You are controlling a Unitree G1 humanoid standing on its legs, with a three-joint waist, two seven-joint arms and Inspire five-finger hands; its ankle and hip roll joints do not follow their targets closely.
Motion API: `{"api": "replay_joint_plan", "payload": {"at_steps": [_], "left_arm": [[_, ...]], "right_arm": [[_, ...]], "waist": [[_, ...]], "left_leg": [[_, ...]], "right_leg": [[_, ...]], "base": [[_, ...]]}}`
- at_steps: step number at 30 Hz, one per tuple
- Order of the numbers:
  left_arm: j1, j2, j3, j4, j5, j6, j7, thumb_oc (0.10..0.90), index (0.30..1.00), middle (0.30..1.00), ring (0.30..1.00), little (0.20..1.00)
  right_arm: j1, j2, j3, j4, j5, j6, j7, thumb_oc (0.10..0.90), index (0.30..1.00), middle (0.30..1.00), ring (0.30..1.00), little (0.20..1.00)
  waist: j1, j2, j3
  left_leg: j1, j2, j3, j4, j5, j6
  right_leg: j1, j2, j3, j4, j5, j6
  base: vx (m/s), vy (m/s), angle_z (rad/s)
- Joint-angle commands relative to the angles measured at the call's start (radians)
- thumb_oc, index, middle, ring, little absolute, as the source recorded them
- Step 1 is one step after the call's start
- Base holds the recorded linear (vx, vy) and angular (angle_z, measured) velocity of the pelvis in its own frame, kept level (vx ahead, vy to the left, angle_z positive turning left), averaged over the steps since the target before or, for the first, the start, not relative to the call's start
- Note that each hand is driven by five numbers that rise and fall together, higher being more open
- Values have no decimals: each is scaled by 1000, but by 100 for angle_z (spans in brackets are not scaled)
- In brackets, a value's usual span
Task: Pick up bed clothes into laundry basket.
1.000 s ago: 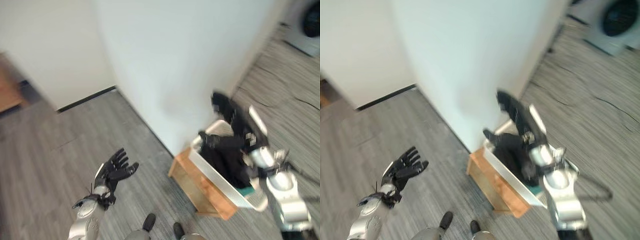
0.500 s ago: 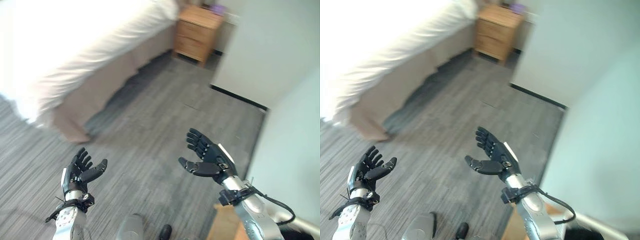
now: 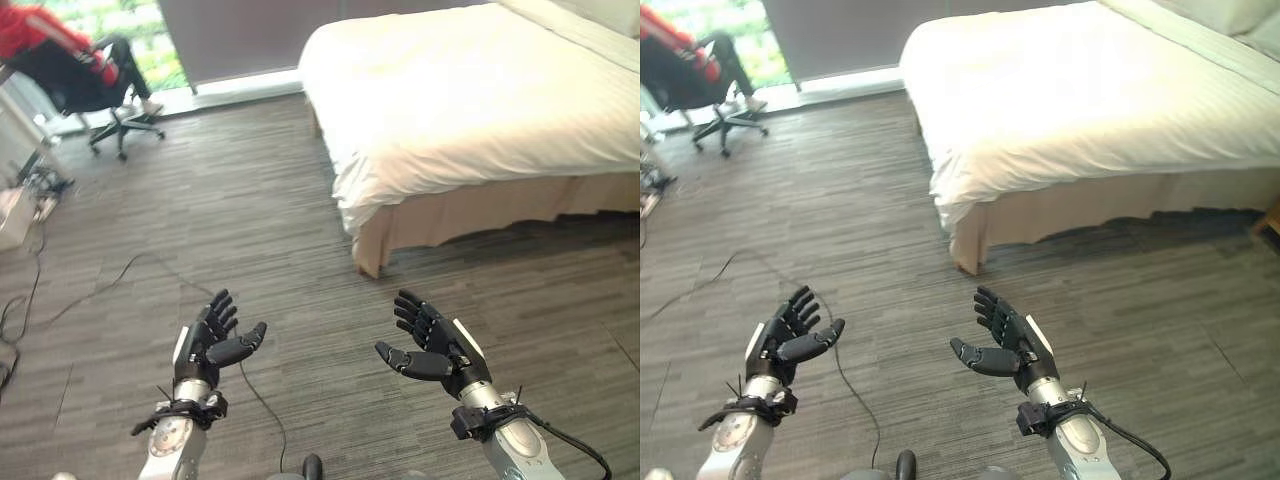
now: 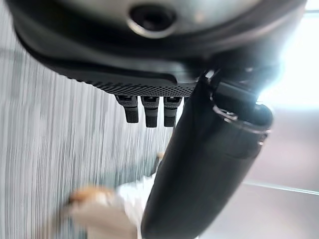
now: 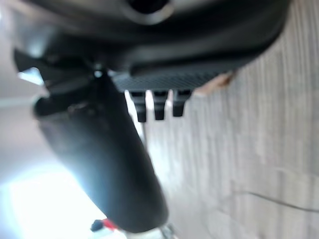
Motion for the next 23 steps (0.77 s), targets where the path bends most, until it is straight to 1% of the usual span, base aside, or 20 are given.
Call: {"api": "replay_joint_plan", "payload": {"at_steps": [1, 2, 3, 4, 5, 6, 7, 8, 10, 11, 12, 15, 17, 20, 21, 23], "left_arm": [[-23, 26, 41, -112, 68, -92, 2, 800, 900, 900, 900, 900], [-23, 20, 45, -111, 83, -97, 10, 800, 900, 900, 900, 900], [-24, 9, 46, -100, 98, -93, 30, 800, 900, 900, 900, 900], [-24, 2, 50, -102, 106, -98, 42, 800, 900, 900, 900, 900], [-19, -8, 58, -109, 105, -103, 52, 800, 900, 900, 900, 900], [-14, -16, 59, -110, 98, -102, 52, 800, 900, 900, 900, 900], [-14, -16, 59, -110, 98, -102, 52, 800, 900, 900, 900, 900], [-8, -23, 51, -101, 83, -96, 42, 800, 900, 900, 900, 900], [9, -28, 30, -87, 78, -83, 16, 800, 900, 900, 900, 900], [14, -21, 16, -83, 110, -72, 8, 800, 900, 900, 900, 900], [13, -19, 17, -88, 111, -72, 8, 800, 900, 900, 900, 900], [12, -21, 17, -88, 102, -72, 6, 800, 900, 900, 900, 900], [18, -20, 13, -83, 116, -70, 4, 800, 900, 900, 900, 900], [30, -23, 6, -63, 112, -68, 4, 800, 900, 900, 900, 900], [36, -20, 1, -47, 120, -63, 4, 800, 900, 900, 900, 900], [36, -20, -3, -39, 122, -62, 2, 800, 900, 900, 900, 900]], "right_arm": [[-36, -17, -60, -58, 35, -68, 26, 800, 900, 900, 900, 900], [-51, -17, -50, -43, 24, -61, 27, 800, 900, 900, 900, 900], [-62, -21, -33, -33, 17, -58, 25, 800, 900, 900, 900, 900], [-84, -20, -20, -21, 15, -60, 15, 800, 900, 900, 900, 900], [-96, -19, -14, -26, 23, -61, 15, 800, 900, 900, 900, 900], [-98, -20, -13, -32, 35, -62, 17, 800, 900, 900, 900, 900], [-98, -20, -13, -32, 35, -62, 17, 800, 900, 900, 900, 900], [-99, -30, -23, -49, 36, -62, 20, 800, 900, 900, 900, 900], [-87, -35, -39, -65, 30, -62, 20, 800, 900, 900, 900, 900], [-81, -31, -44, -48, 22, -60, 10, 800, 900, 900, 900, 900], [-78, -26, -46, -47, 26, -58, 7, 800, 900, 900, 900, 900], [-65, -25, -52, -51, 28, -55, 15, 800, 900, 900, 900, 900], [-45, -25, -64, -42, 20, -52, 16, 800, 900, 900, 900, 900], [-37, -6, -55, -1, 47, -48, 13, 800, 900, 900, 900, 900], [-34, -3, -48, 14, 48, -45, 10, 800, 900, 900, 900, 900], [-35, -1, -44, 26, 43, -42, 8, 800, 900, 900, 900, 900]], "waist": [[17, -19, -55], [24, -30, -57], [33, -32, -70], [45, -37, -82], [57, -40, -91], [65, -45, -96], [65, -44, -96], [69, -53, -102], [72, -60, -116], [71, -63, -128], [70, -67, -128], [67, -68, -134], [67, -72, -140], [66, -71, -146], [65, -68, -148], [64, -68, -147]], "left_leg": [[-7, -22, -47, 34, -91, 13], [-4, -26, -35, 29, -92, 11], [1, -19, -36, 25, -91, 7], [2, -16, -30, 15, -88, 4], [3, -11, -28, 11, -85, 1], [6, -8, -26, 7, -84, -2], [7, -8, -26, 7, -84, -2], [8, -7, -31, 2, -83, -2], [21, -1, -36, -16, -82, -3], [35, 5, -42, -33, -77, -5], [34, 5, -47, -37, -65, -7], [48, 8, -49, -47, -73, -8], [48, 10, -46, -52, -63, -10], [53, 13, -46, -67, -54, -11], [61, 15, -45, -75, -58, -11], [54, 13, -45, -75, -47, -12]], "right_leg": [[90, 28, -64, -392, 192, -55], [97, 8, -94, -419, 225, -49], [129, 10, -102, -473, 211, -50], [150, 11, -104, -515, 229, -48], [163, 10, -111, -542, 235, -44], [180, 9, -112, -575, 240, -44], [181, 10, -112, -576, 240, -44], [197, 18, -99, -606, 246, -48], [228, 24, -96, -644, 244, -55], [244, 30, -99, -655, 240, -60], [240, 30, -100, -653, 247, -63], [247, 35, -98, -658, 240, -65], [247, 35, -100, -665, 248, -67], [248, 34, -107, -666, 248, -66], [253, 35, -110, -666, 240, -66], [245, 34, -110, -660, 247, -66]], "base": [[89, -65, 65], [89, -82, 37], [109, -105, 25], [112, -105, 13], [113, -91, -15], [67, -58, -19], [67, -60, -22], [76, -64, -12], [118, -82, -7], [63, -68, -7], [36, -57, -7], [23, -16, -2], [-26, -35, -6], [-5, -15, -4], [0, 0, 0], [-31, 3, 1]]}}
